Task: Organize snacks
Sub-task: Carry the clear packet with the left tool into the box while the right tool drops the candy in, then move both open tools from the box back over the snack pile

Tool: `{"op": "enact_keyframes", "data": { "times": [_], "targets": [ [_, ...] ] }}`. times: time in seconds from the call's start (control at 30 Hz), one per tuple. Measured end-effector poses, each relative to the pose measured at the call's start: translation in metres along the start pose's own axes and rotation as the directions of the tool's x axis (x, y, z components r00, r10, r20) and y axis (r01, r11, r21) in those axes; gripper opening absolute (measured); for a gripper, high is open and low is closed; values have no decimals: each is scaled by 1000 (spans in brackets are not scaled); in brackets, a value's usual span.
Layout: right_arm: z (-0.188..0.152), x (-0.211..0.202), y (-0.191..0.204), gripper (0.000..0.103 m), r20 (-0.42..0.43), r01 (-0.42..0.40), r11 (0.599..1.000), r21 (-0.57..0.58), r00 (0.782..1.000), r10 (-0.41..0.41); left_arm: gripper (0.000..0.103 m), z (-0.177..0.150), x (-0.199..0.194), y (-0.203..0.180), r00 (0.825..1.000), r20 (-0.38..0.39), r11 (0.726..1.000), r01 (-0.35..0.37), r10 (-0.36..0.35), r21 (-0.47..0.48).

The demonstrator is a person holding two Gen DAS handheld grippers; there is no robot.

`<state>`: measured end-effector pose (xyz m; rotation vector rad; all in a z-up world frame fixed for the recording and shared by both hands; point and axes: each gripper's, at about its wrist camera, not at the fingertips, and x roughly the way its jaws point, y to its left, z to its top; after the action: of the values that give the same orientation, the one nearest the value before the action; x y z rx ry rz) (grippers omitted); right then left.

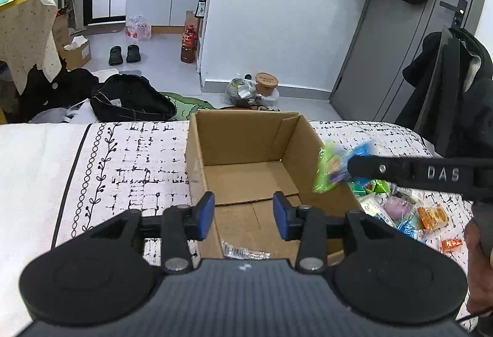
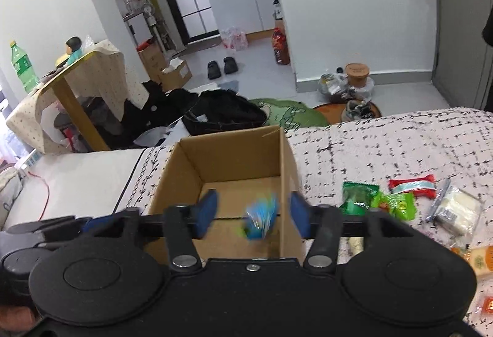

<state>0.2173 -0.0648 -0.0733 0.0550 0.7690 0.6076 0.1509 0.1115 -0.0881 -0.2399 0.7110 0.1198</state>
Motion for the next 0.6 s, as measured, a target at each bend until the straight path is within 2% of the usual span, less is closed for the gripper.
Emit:
{"op": "enact_keyframes", "data": {
  "times": [0.1, 0.17, 0.27, 0.37, 0.5, 0.6],
  "targets": [
    [-4, -5, -7, 70, -10, 12, 1000, 14, 1000, -12, 53, -3, -2, -1, 1000, -11, 1000, 2, -2, -9],
    [-7, -10, -11, 86, -11, 34, 999, 29, 999, -33, 57, -4, -3, -3, 1000, -19, 1000, 1, -2, -12],
    [-14, -20, -17, 99, -1, 60, 998, 31, 998, -60, 69, -5, -5, -8, 1000, -21, 1000, 7, -7, -7],
    [-19, -26, -25, 103, -21, 76, 996, 50, 997, -75, 75, -6, -6, -12, 1000, -21, 1000, 1, -1, -19],
    [-26, -35, -34, 103, -33, 97, 994, 53, 995, -95, 92, -9, -9, -18, 1000, -5, 1000, -12, 12, -22],
    [-31, -45, -40, 103, -23, 114, 992, 48, 993, -113, 98, -11, -11, -25, 1000, 1, 1000, -4, 4, -20]
  ]
}}
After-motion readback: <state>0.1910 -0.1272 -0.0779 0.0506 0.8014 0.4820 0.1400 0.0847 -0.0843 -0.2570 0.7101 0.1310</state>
